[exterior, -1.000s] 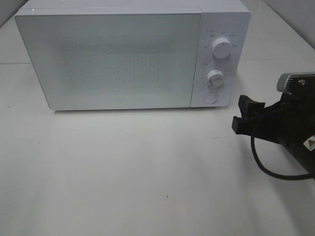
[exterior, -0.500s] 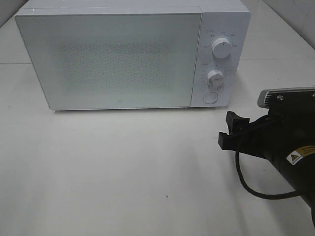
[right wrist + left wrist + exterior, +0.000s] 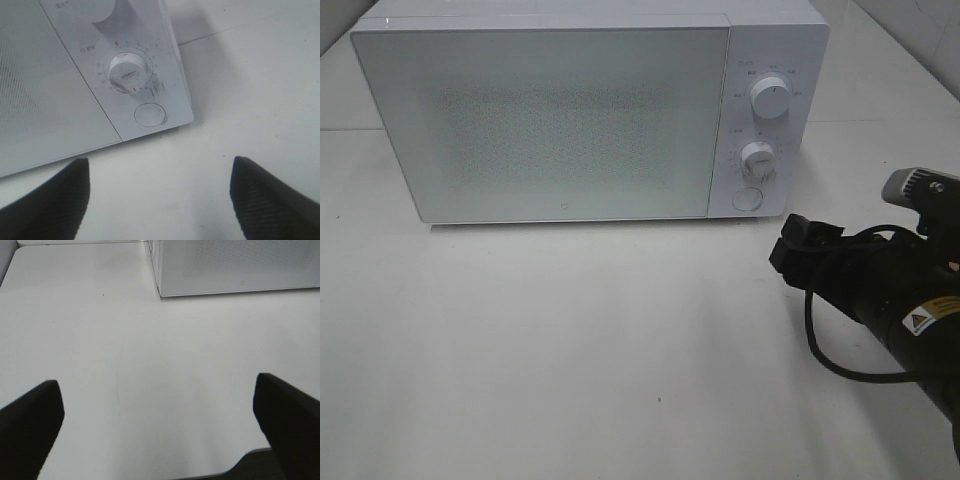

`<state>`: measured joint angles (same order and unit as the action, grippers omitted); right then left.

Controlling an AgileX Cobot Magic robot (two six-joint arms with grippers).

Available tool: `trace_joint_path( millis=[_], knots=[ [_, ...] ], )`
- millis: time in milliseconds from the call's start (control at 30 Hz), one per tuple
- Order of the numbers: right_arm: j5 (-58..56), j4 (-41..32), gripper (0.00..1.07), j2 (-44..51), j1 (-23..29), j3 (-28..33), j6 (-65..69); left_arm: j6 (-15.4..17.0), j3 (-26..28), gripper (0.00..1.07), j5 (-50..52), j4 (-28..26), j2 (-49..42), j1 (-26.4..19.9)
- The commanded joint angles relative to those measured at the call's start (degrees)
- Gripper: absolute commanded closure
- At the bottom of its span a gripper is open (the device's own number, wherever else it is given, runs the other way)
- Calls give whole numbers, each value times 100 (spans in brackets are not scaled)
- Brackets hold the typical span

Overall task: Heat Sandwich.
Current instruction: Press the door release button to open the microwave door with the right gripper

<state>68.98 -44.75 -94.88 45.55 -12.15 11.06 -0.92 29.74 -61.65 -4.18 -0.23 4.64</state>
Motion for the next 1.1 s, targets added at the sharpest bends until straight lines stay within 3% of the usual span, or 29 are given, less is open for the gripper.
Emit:
trace_joint_path(
  millis=[33, 367, 533, 700, 733, 767, 833, 867, 900, 1000, 1100],
  knots=[
    [584, 17, 32, 6, 11, -23, 1484, 17, -11, 9, 23, -11, -132, 40],
    [378, 23, 33, 6, 11, -23, 4882, 17, -11, 9, 23, -11, -132, 40],
    [281, 109, 39, 6, 11, -23, 6039, 17, -11, 9, 23, -11, -132, 40],
    [275, 109, 56, 6, 11, -23, 6801, 17, -11, 9, 23, -11, -132, 40],
    [246, 109, 66, 6, 11, -23, 6916, 17, -11, 9, 23, -11, -132, 40],
    [246, 109, 66, 6, 11, -23, 6916, 17, -11, 9, 23, -11, -132, 40],
    [160, 109, 79, 6, 11, -23, 6939, 17, -11, 9, 23, -11, -132, 40],
    [23, 109, 90, 6, 11, -23, 6939, 17, -11, 9, 23, -11, -132, 40],
    [23, 109, 90, 6, 11, -23, 6939, 17, -11, 9, 23, -11, -132, 40],
    [-52, 126, 106, 6, 11, -23, 6870, 17, -11, 9, 23, -11, -132, 40],
    [-52, 138, 107, 6, 11, -23, 6818, 17, -11, 9, 23, -11, -132, 40]
  ],
)
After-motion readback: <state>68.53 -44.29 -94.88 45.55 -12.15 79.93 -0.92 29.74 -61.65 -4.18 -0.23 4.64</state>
